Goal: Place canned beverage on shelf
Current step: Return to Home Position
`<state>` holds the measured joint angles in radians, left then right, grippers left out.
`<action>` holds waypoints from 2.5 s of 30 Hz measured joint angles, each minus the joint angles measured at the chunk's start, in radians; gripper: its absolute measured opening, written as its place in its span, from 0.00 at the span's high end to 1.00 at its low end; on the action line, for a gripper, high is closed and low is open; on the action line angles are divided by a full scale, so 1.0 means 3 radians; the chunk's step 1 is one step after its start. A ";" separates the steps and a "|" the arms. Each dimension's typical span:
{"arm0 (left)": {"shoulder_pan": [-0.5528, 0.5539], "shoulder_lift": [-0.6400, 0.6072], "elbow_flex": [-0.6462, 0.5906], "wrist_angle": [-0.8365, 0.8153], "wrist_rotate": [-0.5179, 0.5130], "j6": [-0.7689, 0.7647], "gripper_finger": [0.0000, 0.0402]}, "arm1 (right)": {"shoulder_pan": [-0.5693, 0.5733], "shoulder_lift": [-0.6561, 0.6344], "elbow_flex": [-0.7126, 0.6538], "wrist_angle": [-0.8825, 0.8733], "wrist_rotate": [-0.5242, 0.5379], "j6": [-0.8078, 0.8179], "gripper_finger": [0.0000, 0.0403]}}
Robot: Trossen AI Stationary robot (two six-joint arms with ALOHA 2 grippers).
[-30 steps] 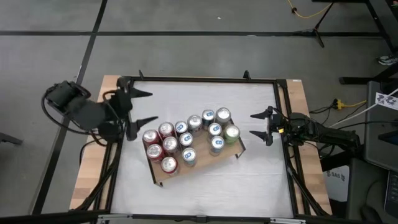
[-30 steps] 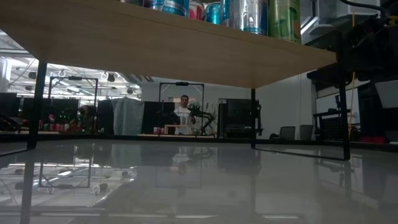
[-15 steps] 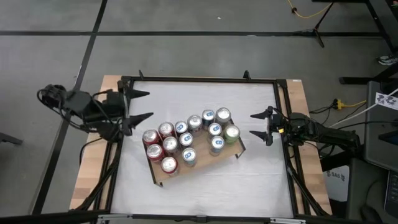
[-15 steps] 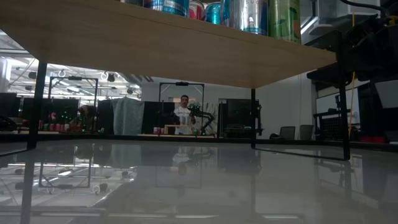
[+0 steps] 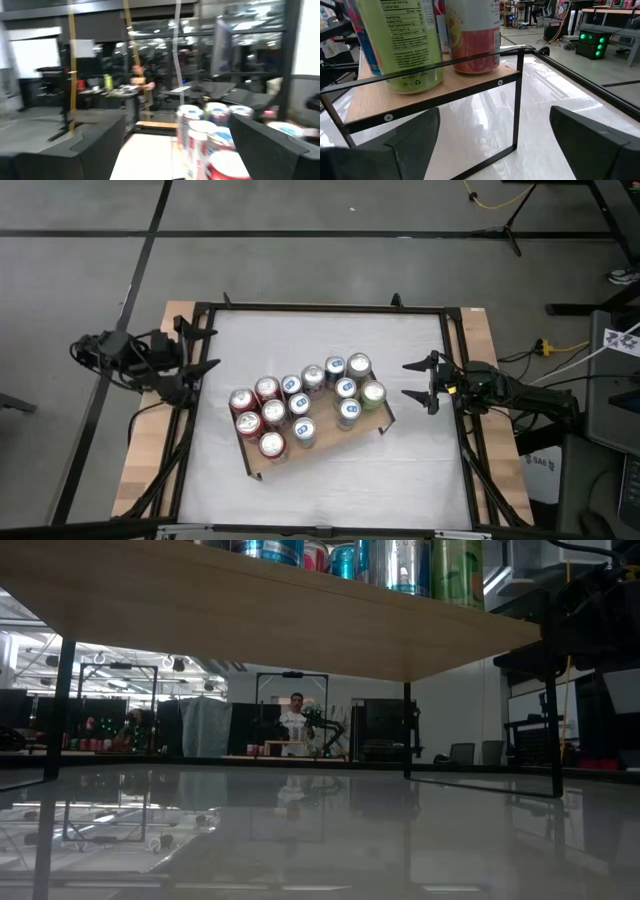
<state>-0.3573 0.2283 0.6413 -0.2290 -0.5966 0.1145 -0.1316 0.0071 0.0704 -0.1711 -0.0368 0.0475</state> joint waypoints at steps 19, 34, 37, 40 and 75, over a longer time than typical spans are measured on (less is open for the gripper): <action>-0.0003 -0.0750 -0.0563 -0.0150 0.0954 0.0528 0.15 | 0.0000 -0.0001 0.0000 0.0001 0.0001 0.0000 0.09; -0.0003 -0.0750 -0.1019 0.0216 0.1025 0.0435 0.24 | 0.0000 -0.0001 0.0000 0.0001 0.0001 0.0001 0.09; -0.0003 -0.0750 -0.1135 0.0384 0.0889 0.0428 0.26 | 0.0001 -0.0001 0.0000 0.0001 0.0001 0.0000 0.09; -0.0003 -0.0750 -0.1170 0.0403 0.0836 0.0427 0.28 | 0.0001 -0.0001 0.0000 0.0001 0.0001 0.0000 0.09; 0.1328 -0.0750 -0.1785 0.0945 0.1580 -0.0029 0.37 | 0.0001 -0.0001 0.0000 0.0000 0.0001 0.0000 0.09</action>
<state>0.0411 0.0032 0.1058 0.0547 -0.1227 0.1057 -0.1315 0.0067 0.0704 -0.1711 -0.0364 0.0475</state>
